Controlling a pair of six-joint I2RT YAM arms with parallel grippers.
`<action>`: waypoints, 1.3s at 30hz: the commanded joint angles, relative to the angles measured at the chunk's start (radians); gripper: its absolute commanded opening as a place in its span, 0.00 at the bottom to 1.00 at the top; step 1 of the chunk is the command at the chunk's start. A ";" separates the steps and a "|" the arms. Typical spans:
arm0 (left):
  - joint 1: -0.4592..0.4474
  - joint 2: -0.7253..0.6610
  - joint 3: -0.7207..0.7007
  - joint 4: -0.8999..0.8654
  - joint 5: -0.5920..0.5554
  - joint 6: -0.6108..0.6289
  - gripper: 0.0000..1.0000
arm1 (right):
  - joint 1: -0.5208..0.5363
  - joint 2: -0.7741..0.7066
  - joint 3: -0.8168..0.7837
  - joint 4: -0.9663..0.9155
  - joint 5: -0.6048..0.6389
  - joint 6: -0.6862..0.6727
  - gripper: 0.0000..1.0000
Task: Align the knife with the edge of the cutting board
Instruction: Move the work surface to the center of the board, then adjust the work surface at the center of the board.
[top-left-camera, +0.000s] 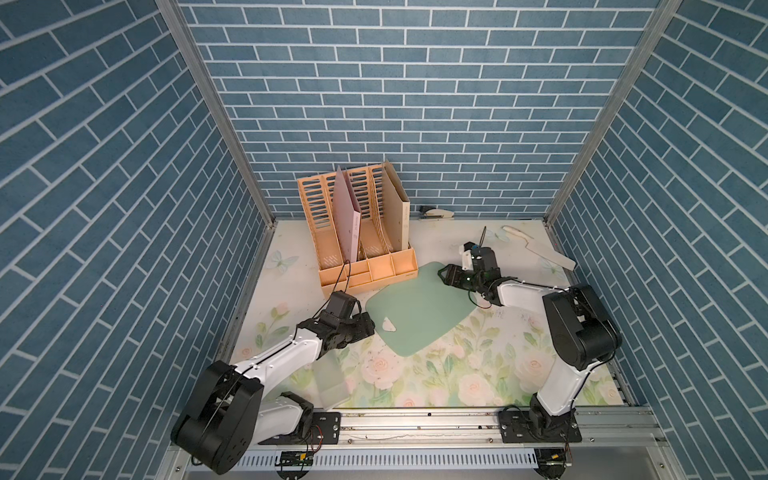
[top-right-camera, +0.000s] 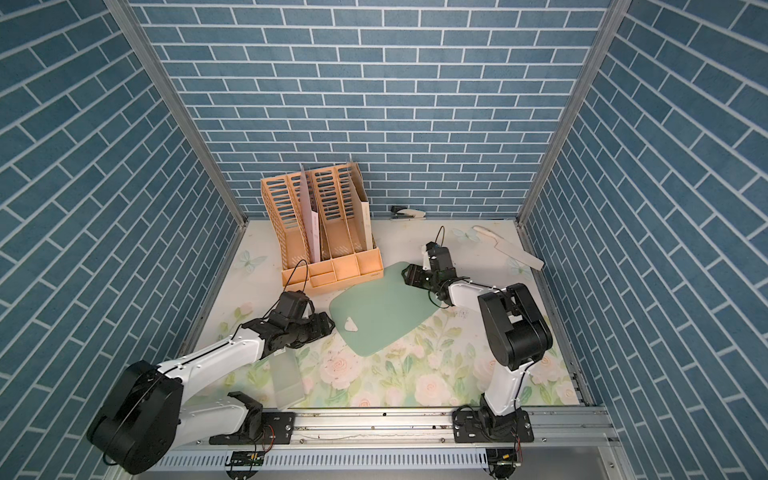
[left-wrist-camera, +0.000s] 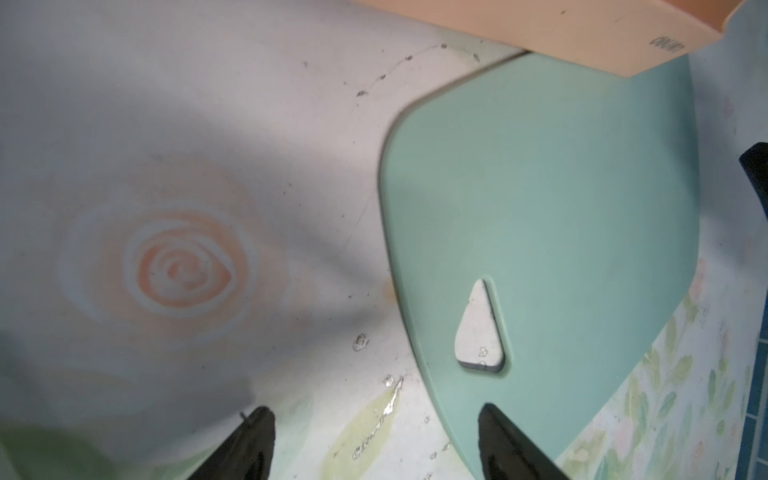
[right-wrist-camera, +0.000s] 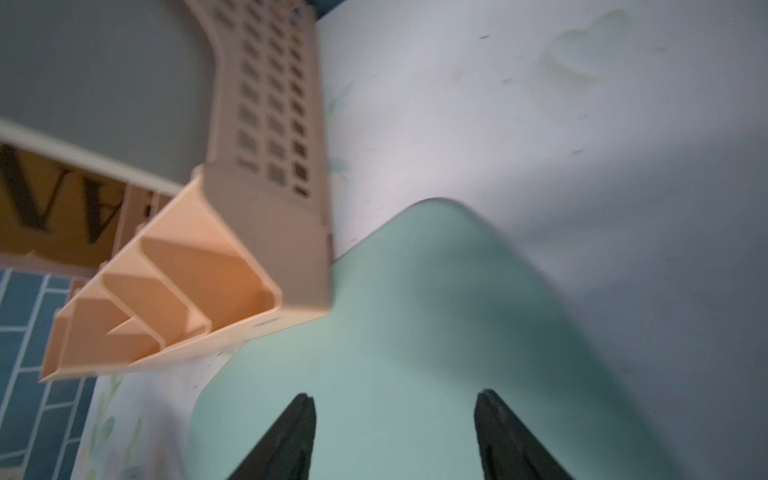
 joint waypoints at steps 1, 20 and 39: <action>0.002 -0.001 -0.005 0.010 0.009 -0.008 0.83 | -0.085 0.076 0.035 -0.129 -0.050 -0.074 0.66; 0.006 0.116 0.016 0.048 -0.075 0.018 0.81 | 0.146 -0.065 -0.359 0.123 -0.165 0.099 0.64; 0.120 0.256 0.182 0.022 -0.067 0.144 0.79 | 0.353 -0.373 -0.642 0.162 -0.004 0.251 0.65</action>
